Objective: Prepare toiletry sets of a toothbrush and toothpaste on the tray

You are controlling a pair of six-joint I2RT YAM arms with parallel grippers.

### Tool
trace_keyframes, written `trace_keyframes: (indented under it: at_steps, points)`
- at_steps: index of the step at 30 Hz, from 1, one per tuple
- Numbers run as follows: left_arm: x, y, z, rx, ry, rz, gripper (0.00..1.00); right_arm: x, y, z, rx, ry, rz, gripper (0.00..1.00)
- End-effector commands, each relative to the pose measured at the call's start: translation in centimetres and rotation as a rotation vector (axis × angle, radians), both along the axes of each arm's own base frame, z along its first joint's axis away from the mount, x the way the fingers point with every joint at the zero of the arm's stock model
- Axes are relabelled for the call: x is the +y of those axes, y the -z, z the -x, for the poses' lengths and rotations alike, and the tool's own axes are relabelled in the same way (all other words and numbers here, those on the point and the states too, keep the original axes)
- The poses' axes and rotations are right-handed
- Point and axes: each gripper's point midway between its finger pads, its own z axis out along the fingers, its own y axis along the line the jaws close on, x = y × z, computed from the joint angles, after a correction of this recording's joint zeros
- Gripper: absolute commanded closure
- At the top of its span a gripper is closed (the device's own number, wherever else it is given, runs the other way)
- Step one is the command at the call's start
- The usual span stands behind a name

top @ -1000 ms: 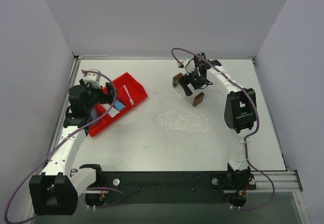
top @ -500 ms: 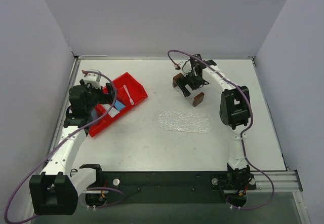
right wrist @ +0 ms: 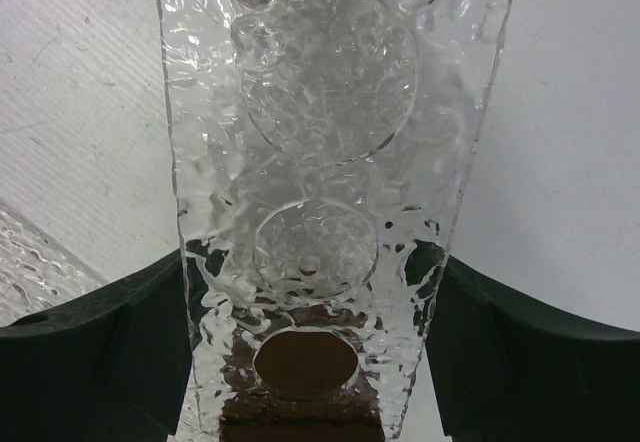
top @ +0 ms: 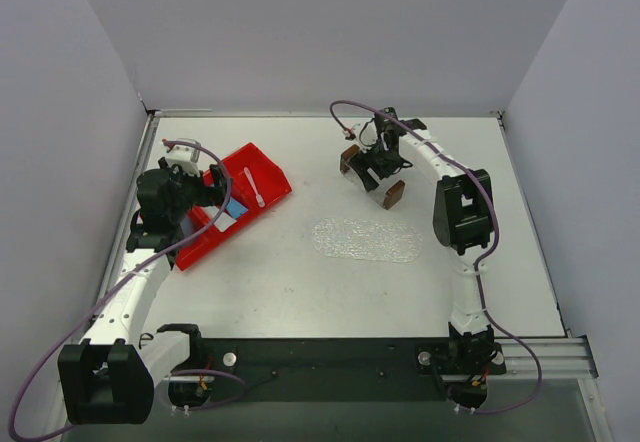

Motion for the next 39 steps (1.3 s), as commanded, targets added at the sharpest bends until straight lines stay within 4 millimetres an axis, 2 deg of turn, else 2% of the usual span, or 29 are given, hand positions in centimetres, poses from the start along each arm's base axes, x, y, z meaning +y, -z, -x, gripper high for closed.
trace_keyframes:
  at_steps: [1, 6, 15, 21, 22, 23, 32, 33, 39]
  points:
    - [-0.1, -1.5, -0.5, -0.060, 0.013, 0.000, 0.03, 0.1, -3.4, 0.5, -0.040, -0.039, 0.008, 0.61]
    - [-0.2, -1.5, -0.4, -0.060, 0.016, 0.001, 0.03, -0.3, -5.0, 1.6, -0.057, -0.075, 0.015, 0.78]
    - [-0.3, -1.7, -0.2, -0.063, 0.021, 0.002, 0.03, -1.2, -7.4, 4.1, -0.065, -0.155, 0.031, 0.93]
    - [-0.3, -1.7, -0.2, -0.065, 0.025, 0.003, 0.03, -1.5, -8.6, 6.4, -0.063, -0.193, 0.014, 0.98]
    - [-0.3, -1.8, -0.2, -0.066, 0.025, 0.003, 0.03, -1.6, -7.9, 7.3, -0.038, -0.202, 0.009, 0.98]
    - [-0.3, -1.8, -0.3, -0.066, 0.025, 0.003, 0.03, -1.4, -8.5, 7.9, -0.046, -0.216, -0.011, 0.98]
    - [-0.5, -2.0, -0.1, -0.071, 0.038, -0.006, 0.03, -1.2, -8.5, 13.2, -0.037, -0.370, -0.079, 1.00]
    - [-0.5, -2.0, -0.1, -0.071, 0.040, -0.009, 0.03, -1.4, -7.8, 14.0, -0.023, -0.402, -0.075, 1.00]
    - [-0.4, -2.1, -0.1, -0.072, 0.041, -0.015, 0.04, -1.6, -6.5, 16.1, -0.024, -0.496, -0.073, 1.00]
